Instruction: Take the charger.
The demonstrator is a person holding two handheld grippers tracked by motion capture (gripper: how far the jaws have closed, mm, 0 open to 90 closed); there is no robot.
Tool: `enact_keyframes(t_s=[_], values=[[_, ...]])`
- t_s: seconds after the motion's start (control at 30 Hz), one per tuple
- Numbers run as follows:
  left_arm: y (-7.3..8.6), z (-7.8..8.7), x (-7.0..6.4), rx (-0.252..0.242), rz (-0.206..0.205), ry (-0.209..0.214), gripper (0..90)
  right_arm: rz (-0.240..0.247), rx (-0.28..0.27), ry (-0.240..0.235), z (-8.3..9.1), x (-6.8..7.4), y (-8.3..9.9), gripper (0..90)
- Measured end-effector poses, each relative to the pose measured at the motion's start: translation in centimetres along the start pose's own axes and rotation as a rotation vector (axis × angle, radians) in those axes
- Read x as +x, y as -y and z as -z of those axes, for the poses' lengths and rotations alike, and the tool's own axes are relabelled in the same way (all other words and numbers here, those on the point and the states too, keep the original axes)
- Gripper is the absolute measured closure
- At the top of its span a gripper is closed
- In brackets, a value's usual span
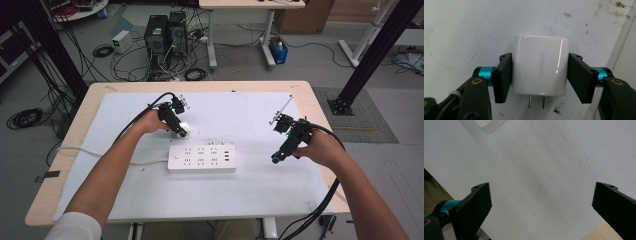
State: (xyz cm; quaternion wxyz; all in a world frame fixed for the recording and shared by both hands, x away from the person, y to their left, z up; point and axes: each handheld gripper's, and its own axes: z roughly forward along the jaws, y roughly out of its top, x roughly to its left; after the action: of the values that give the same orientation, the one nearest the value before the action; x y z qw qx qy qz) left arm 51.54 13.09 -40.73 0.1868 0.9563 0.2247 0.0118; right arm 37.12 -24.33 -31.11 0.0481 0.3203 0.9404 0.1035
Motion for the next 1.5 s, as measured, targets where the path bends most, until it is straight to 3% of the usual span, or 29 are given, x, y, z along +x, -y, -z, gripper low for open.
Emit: enact_keyframes(t_s=[0.17, 0.3, 0.53, 0.73, 0.87, 0.97, 1.1, 1.2, 1.27, 1.5], values=[[0.2, 0.0, 0.0, -0.008, 0.002, -0.002, 42.2, -0.001, 0.0, -0.001, 0.0, 0.0, 0.0, 1.8], [0.3, 0.4, 0.1, -0.021, 0.01, -0.031, 42.6, -0.009, -0.001, -0.001, 0.0, 0.0, -0.1, 1.8], [0.7, 3.0, 0.2, -0.109, 0.038, -0.057, 42.6, -0.002, -0.003, 0.007, 0.1, 0.0, 0.0, 1.9], [1.3, 5.4, -0.4, -0.137, 0.021, -0.08, 42.6, -0.002, -0.01, 0.01, 0.2, 0.3, 0.1, 1.9], [2.1, 7.1, -1.0, -0.19, 0.03, -0.08, 42.6, -0.005, -0.022, 0.013, 0.4, 0.3, 0.2, 1.9], [2.6, 7.8, -1.3, -0.188, 0.024, -0.095, 42.6, -0.003, -0.027, 0.017, 0.5, 0.4, 0.3, 1.9], [3.9, 9.7, -3.0, -0.223, 0.005, -0.105, 42.6, 0.005, -0.043, 0.021, 0.6, 0.9, 0.5, 1.8], [4.3, 10.0, -3.4, -0.234, 0.012, -0.108, 42.7, 0.005, -0.046, 0.026, 0.7, 1.0, 0.5, 1.8], [5.7, 11.3, -4.7, -0.249, 0.014, -0.128, 42.6, 0.003, -0.057, 0.029, 0.8, 1.1, 0.5, 1.8], [7.5, 13.6, -6.9, -0.285, 0.035, -0.175, 42.6, 0.008, -0.073, 0.028, 1.1, 1.6, 0.4, 1.8]])
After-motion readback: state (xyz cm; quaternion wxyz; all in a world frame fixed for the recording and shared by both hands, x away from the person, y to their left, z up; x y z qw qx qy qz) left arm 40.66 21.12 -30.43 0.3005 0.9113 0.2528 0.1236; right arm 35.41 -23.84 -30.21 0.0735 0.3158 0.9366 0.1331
